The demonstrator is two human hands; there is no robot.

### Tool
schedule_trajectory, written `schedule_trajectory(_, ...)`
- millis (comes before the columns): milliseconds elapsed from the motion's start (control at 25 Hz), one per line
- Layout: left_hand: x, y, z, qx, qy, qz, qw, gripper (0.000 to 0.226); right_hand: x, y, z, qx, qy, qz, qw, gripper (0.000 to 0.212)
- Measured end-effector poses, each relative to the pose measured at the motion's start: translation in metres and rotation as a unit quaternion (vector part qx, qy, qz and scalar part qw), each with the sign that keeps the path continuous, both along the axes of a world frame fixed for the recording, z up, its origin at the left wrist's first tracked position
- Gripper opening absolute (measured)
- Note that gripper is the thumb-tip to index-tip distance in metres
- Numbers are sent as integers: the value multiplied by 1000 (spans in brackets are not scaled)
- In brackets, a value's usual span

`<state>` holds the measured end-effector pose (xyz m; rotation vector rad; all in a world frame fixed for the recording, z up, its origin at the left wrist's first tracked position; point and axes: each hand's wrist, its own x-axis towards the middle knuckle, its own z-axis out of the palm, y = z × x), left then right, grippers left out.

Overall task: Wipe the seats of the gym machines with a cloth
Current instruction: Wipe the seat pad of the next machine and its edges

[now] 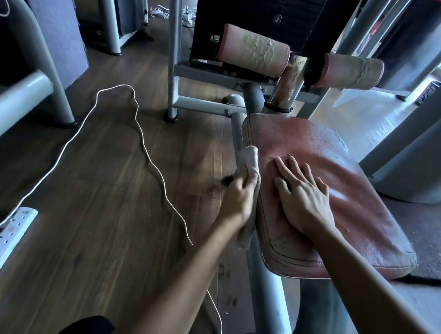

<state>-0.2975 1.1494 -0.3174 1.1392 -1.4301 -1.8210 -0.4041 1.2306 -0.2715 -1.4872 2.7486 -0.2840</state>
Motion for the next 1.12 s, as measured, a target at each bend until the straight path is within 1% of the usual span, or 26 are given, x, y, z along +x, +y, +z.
schedule_trajectory(80, 18, 9, 10, -22, -9, -37, 999, 63, 0, 1, 1, 4, -8, -1, 1000, 52)
schedule_trajectory(160, 30, 12, 11, -49, -34, -98, 993, 57, -1, 1, 2, 5, -30, -6, 1000, 51)
schedule_trajectory(320, 28, 5, 14, -88, -71, -125, 986, 54, -2, 1, 3, -2, -53, -8, 999, 50)
schedule_trajectory(400, 18, -5, 8, -94, -56, -108, 988, 52, -6, 0, 2, -9, -58, -4, 998, 48)
schedule_trajectory(480, 4, -19, 5, -88, -26, -85, 992, 51, -17, -7, 9, -37, -67, -1, 997, 39)
schedule_trajectory(560, -8, -31, 6, -88, -39, -72, 993, 51, -29, -22, 18, -55, -49, 6, 997, 31)
schedule_trajectory(600, -14, -36, 9, -89, -44, -66, 993, 50, -35, -31, 19, -47, -32, 19, 998, 32)
schedule_trajectory(680, -28, -48, 10, -81, -38, -46, 995, 55, -46, -50, 14, -10, -28, 38, 999, 45)
schedule_trajectory(760, -43, -67, 9, -69, -20, -20, 997, 69, -54, -63, 3, 14, -40, 22, 999, 54)
schedule_trajectory(800, -53, -78, 9, -74, -22, -24, 997, 68, -57, -66, -2, 15, -37, 16, 999, 55)
schedule_trajectory(880, -67, -100, 11, -82, -23, -33, 996, 54, -59, -66, -7, 2, -31, 14, 999, 55)
schedule_trajectory(960, -78, -112, 18, -61, -19, 11, 998, 48, -61, -66, -9, -13, -29, 9, 999, 57)
schedule_trajectory(1040, -76, -110, 25, -37, -19, 30, 999, 45, -62, -67, -10, -20, -31, 4, 999, 58)
schedule_trajectory(1120, -61, -93, 20, -35, -5, 24, 999, 43, -61, -67, -12, -26, -30, 3, 999, 58)
